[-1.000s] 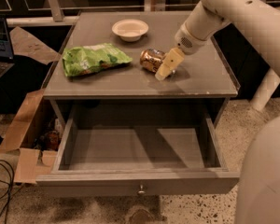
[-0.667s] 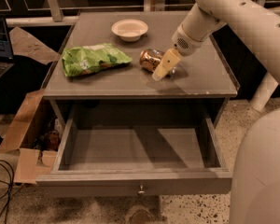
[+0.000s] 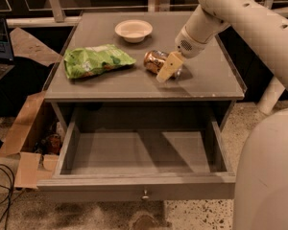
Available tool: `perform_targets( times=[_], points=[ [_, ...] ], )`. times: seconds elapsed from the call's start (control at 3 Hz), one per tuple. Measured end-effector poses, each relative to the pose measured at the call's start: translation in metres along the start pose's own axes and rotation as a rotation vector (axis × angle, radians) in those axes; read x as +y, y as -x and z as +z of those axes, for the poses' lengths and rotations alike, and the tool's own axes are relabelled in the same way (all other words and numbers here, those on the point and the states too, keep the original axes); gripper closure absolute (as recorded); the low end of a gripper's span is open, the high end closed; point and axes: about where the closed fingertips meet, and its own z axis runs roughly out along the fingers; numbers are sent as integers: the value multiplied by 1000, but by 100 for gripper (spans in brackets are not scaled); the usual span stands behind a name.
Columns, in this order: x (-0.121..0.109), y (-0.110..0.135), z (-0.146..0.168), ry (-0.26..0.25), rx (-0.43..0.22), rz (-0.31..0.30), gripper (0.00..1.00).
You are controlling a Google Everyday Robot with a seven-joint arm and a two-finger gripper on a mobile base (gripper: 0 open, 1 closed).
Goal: Place orange can into top drawer
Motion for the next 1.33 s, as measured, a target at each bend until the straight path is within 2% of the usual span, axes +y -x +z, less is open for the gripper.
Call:
perform_targets(
  times=[0.33,0.67,1.0,1.33],
  points=[
    [0,0,0,0,0,0,41],
    [0,0,0,0,0,0,73],
    [0,0,0,0,0,0,95],
    [2,-2,0,4,-17,-13,100]
  ],
)
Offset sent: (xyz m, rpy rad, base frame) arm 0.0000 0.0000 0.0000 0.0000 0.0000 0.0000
